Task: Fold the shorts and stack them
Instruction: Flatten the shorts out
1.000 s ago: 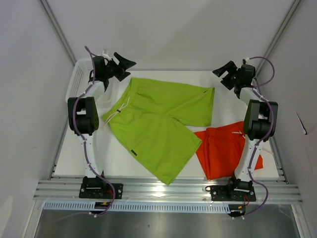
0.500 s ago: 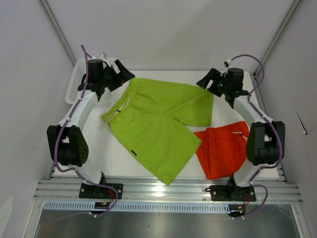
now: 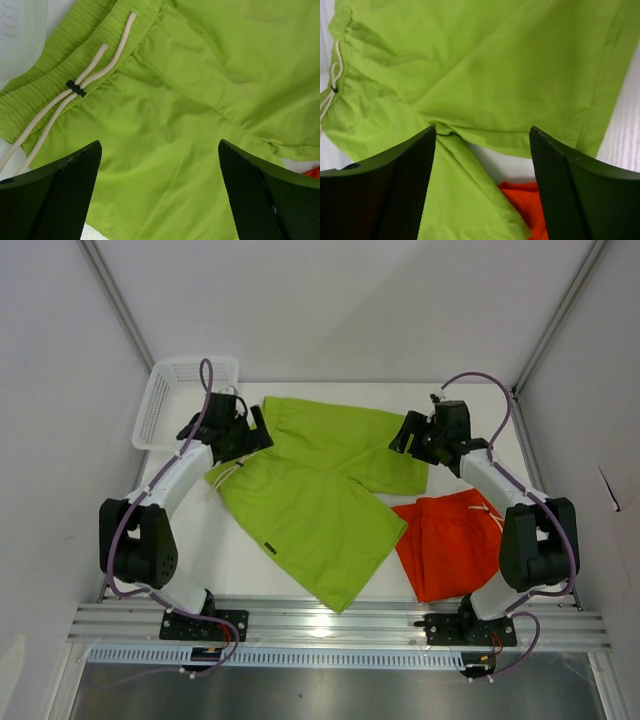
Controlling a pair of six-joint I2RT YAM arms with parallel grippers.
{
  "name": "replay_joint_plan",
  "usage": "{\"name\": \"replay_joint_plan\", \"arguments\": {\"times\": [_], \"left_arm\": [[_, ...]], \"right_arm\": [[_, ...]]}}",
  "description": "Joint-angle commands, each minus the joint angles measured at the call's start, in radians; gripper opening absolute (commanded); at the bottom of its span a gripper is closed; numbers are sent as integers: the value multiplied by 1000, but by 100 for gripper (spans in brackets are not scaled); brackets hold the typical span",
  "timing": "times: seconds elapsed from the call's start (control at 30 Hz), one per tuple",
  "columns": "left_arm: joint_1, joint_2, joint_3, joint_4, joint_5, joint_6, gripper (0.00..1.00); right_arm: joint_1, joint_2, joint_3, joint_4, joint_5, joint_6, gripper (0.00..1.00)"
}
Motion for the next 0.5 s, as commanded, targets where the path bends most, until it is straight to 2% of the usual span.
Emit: {"name": "replay_joint_plan", "arguments": {"times": [0.0,0.17,0.3,0.47], "left_arm": [[-5,-37,-48,16,-74,37,99],[-7,-21,-89,64,-76,40,99],[-7,-2,-152,102,-96,28,99],[-7,47,-157,108,-122,13,99]], "right_arm": [[-38,14,33,17,60,19,74],[-172,154,157,45,-60,75,76],[-200,278,288,25,-97,52,75],[-209,401,333,77,-141,68,75]]}}
